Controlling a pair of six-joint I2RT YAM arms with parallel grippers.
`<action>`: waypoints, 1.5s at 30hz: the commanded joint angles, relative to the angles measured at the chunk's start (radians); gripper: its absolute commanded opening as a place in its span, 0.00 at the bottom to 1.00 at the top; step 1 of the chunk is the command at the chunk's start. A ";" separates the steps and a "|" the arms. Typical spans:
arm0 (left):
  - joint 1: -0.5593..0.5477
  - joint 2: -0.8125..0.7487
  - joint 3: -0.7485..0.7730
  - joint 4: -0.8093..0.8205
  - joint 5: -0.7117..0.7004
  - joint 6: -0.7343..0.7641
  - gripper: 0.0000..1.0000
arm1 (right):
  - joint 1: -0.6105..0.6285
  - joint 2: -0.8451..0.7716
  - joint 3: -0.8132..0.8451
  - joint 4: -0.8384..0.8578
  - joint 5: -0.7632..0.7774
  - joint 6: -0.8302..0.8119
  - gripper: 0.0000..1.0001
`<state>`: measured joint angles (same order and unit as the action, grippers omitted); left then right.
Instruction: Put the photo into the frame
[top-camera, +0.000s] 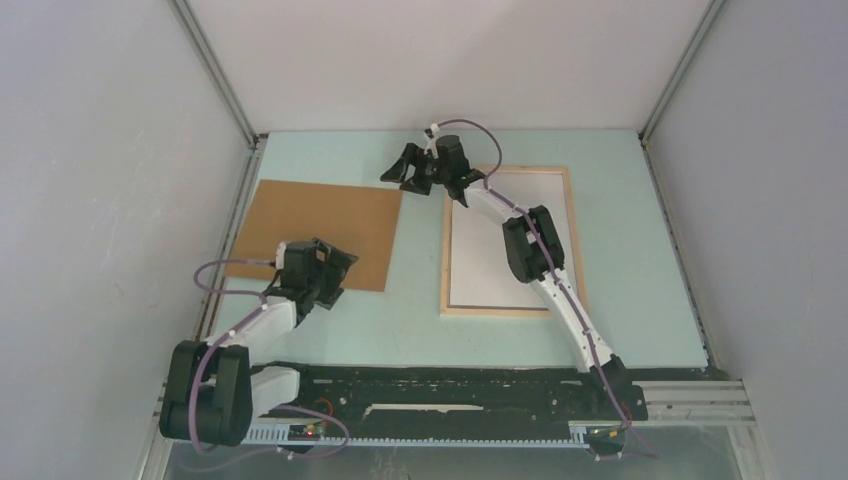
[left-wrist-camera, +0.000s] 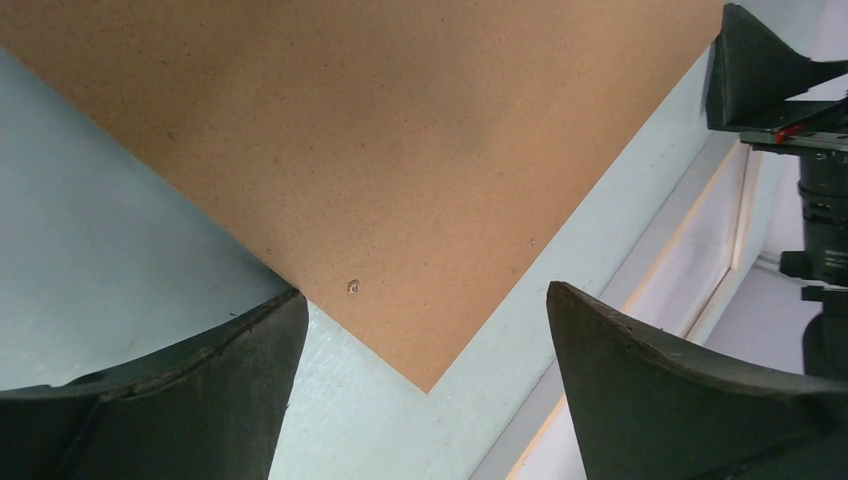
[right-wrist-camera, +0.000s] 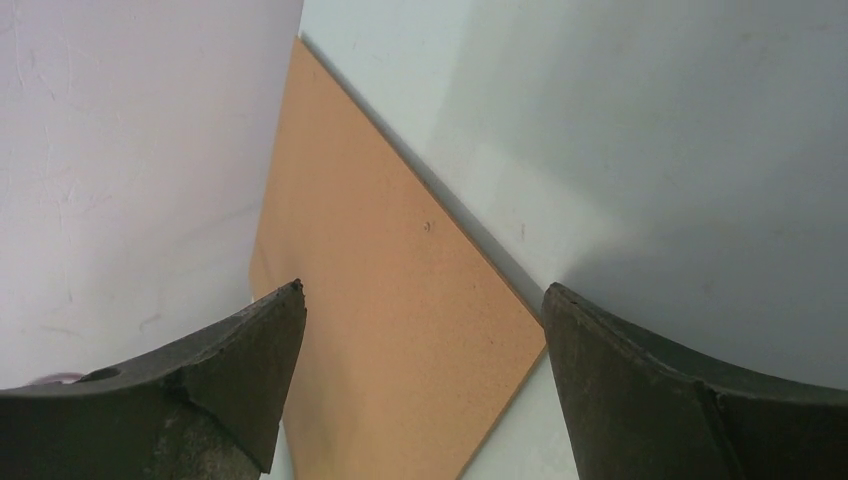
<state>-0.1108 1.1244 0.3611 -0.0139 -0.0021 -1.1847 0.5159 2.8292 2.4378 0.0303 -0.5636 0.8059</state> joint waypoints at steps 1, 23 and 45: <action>0.001 0.086 0.071 -0.025 0.040 0.152 1.00 | 0.004 -0.109 -0.108 -0.059 -0.194 -0.058 0.94; -0.021 0.061 -0.013 0.009 0.273 0.217 1.00 | -0.024 -0.755 -1.122 0.281 -0.356 0.055 0.78; -0.079 0.007 -0.105 0.063 0.279 0.155 1.00 | -0.246 -0.963 -1.507 0.210 -0.310 -0.013 0.77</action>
<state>-0.1848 1.1378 0.2966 0.1242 0.2855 -1.0264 0.3149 1.8648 0.9276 0.2123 -0.8795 0.7506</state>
